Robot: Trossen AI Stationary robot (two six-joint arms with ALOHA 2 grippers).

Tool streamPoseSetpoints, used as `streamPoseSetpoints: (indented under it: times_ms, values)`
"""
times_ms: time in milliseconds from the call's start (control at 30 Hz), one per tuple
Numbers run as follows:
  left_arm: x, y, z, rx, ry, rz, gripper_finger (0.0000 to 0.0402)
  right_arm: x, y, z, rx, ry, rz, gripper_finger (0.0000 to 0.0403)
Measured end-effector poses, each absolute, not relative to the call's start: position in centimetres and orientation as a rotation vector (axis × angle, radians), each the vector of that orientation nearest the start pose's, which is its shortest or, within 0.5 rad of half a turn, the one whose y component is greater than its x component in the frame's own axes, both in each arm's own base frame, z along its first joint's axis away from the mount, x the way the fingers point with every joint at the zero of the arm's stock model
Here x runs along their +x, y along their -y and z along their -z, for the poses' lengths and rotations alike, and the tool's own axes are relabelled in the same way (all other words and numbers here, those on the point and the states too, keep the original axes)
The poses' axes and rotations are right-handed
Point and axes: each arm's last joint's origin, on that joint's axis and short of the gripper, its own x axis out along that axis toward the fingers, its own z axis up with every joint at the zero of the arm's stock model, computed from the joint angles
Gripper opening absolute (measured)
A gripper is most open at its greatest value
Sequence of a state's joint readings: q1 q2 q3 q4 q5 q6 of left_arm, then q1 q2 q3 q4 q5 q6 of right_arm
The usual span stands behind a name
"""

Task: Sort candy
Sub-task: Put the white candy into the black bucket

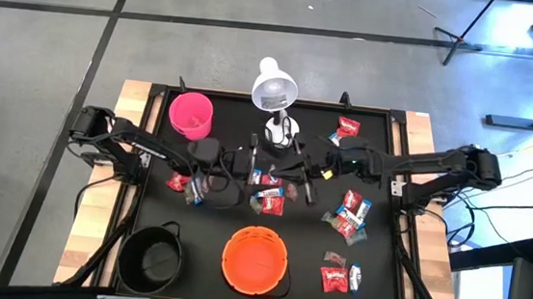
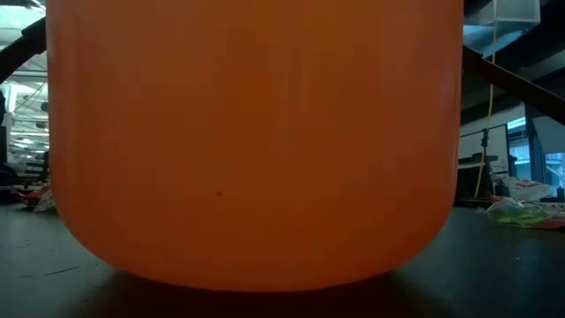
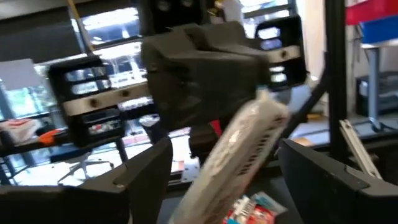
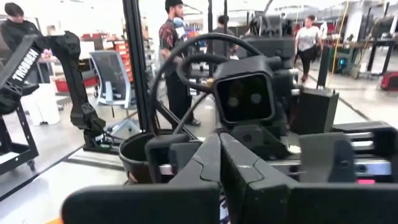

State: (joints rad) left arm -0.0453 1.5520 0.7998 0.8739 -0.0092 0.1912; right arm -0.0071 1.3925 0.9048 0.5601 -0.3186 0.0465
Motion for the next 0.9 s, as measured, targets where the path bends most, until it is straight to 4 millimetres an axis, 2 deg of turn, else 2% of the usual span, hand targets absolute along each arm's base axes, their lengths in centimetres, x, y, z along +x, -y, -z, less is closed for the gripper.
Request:
streamPoseSetpoints:
  times_ms: [100,233,533,667,767,900]
  values:
    - [33.1,1.7,-25.2,0.191,0.086,0.037,0.0262,31.3,-0.7,-30.7,0.037,0.042,-0.312,0.0000]
    - [33.1,1.8,-24.7,0.193,0.038,0.042,0.0218,31.2,-0.7,-30.7,0.032,0.020,-0.312,0.0000]
    - [33.0,1.9,-24.6,0.213,0.007,0.067,0.0078,31.0,-0.7,-30.4,0.031,-0.027,-0.302,0.0000]
    - [32.6,1.8,-24.8,0.195,-0.042,0.060,0.0015,30.4,-0.6,-31.0,0.026,-0.020,-0.288,0.0004]
    - [32.0,1.6,-24.8,0.174,-0.116,0.020,0.0014,29.3,-0.6,-32.3,-0.021,0.023,-0.270,0.0025]
    - [30.3,1.5,-25.8,0.181,-0.204,-0.081,0.0020,27.3,-0.4,-33.8,-0.080,0.023,-0.204,0.0076]
